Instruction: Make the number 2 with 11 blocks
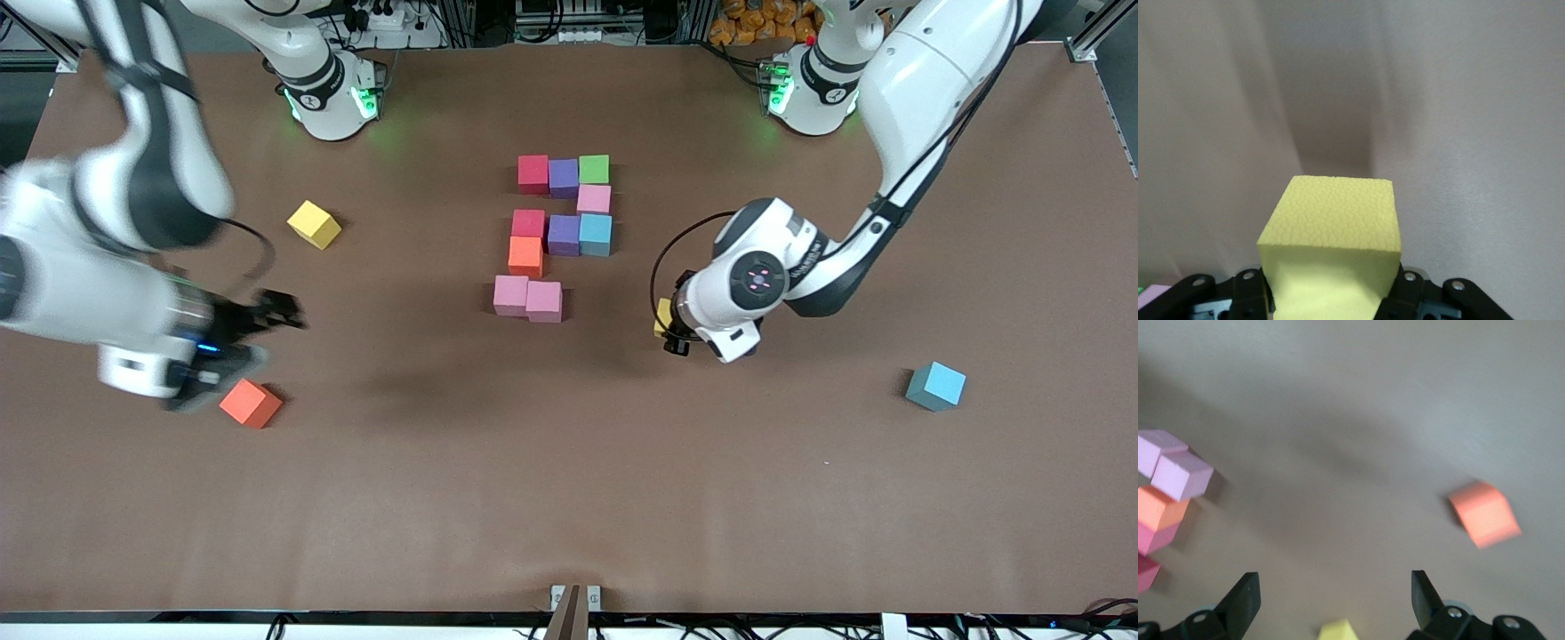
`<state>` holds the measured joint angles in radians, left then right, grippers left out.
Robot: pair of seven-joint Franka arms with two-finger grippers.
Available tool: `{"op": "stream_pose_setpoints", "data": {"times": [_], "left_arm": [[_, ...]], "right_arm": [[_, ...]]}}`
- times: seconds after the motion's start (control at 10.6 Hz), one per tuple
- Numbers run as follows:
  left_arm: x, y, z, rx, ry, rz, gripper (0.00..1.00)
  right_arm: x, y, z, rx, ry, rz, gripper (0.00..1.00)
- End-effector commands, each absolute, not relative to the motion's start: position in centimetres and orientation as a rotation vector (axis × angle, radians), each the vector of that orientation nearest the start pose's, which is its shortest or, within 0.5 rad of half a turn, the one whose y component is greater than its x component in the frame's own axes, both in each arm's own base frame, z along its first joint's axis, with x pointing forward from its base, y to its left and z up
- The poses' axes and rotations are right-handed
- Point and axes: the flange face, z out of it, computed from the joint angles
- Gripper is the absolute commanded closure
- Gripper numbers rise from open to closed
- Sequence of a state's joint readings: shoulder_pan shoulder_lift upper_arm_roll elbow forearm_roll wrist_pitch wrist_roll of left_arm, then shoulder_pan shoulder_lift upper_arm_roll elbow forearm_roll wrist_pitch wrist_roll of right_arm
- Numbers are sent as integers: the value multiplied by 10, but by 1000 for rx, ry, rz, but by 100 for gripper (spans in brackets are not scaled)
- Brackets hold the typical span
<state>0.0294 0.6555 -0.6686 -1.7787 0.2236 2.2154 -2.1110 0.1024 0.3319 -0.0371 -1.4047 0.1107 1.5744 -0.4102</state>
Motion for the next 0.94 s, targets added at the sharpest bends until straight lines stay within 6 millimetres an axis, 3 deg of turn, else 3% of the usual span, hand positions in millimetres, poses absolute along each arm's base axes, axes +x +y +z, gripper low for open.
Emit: {"op": "stream_pose_setpoints", "data": {"times": [0.0,0.09,0.19,0.38,0.85], "left_arm": [[536,-373,247,-2293,-2132,303,100],[528,-388,249,-2273,-2173,300,100],[523,-399,251,-2252,-2220,288,100],[510,-425,248,-2212,-2329,290,100],[485,-464,206,-2192,-2433,174,100]], "right_arm": [[640,-4,564,-3019,-546,222,0],[640,-15,571,-3034,-524,197,0],[637,-40,586,-3057,-452,148,0],[616,-81,635,-3093,-280,24,0],[614,-76,638,-3085,-267,19,0]]}}
